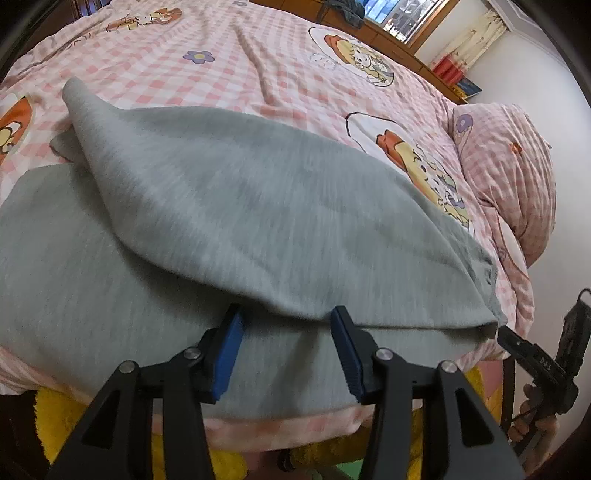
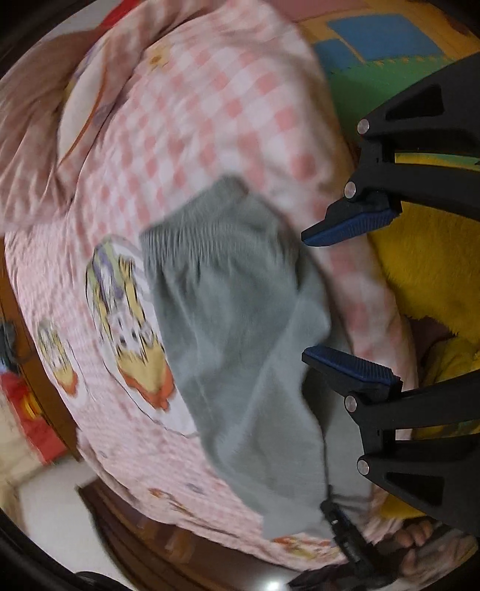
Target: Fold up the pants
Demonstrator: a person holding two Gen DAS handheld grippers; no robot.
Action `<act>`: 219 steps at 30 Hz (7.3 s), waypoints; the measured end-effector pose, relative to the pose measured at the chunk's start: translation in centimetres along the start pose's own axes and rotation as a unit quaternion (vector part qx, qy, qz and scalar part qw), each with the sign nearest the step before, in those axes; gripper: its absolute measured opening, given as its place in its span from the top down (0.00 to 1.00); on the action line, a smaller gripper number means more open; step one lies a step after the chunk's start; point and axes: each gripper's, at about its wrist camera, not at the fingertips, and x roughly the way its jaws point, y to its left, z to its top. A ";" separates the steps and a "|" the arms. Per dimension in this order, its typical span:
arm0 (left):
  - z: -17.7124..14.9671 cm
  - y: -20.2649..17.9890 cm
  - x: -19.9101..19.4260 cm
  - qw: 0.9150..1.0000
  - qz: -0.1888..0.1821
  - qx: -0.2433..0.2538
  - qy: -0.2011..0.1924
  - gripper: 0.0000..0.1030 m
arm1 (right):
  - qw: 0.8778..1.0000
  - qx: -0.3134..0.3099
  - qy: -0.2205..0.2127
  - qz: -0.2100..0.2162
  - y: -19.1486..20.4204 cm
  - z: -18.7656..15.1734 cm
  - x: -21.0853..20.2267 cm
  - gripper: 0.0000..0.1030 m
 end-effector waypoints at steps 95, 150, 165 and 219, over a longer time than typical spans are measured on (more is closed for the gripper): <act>-1.3 15.6 -7.3 0.991 0.123 -0.054 -0.006 0.44 | 0.941 -0.328 0.068 0.049 30.7 -6.1 6.3 0.61; 7.8 8.7 -3.5 0.996 0.029 -0.047 -0.065 0.44 | 0.972 -0.054 0.141 0.179 24.4 -1.3 12.7 0.90; 12.7 0.4 3.3 0.999 0.027 0.015 -0.028 0.53 | 0.980 -0.121 0.097 0.122 20.8 -1.9 9.3 0.83; -2.9 16.0 -9.0 0.969 0.131 -0.177 -0.110 0.98 | 0.938 -0.306 0.111 0.119 25.9 -8.7 7.0 0.72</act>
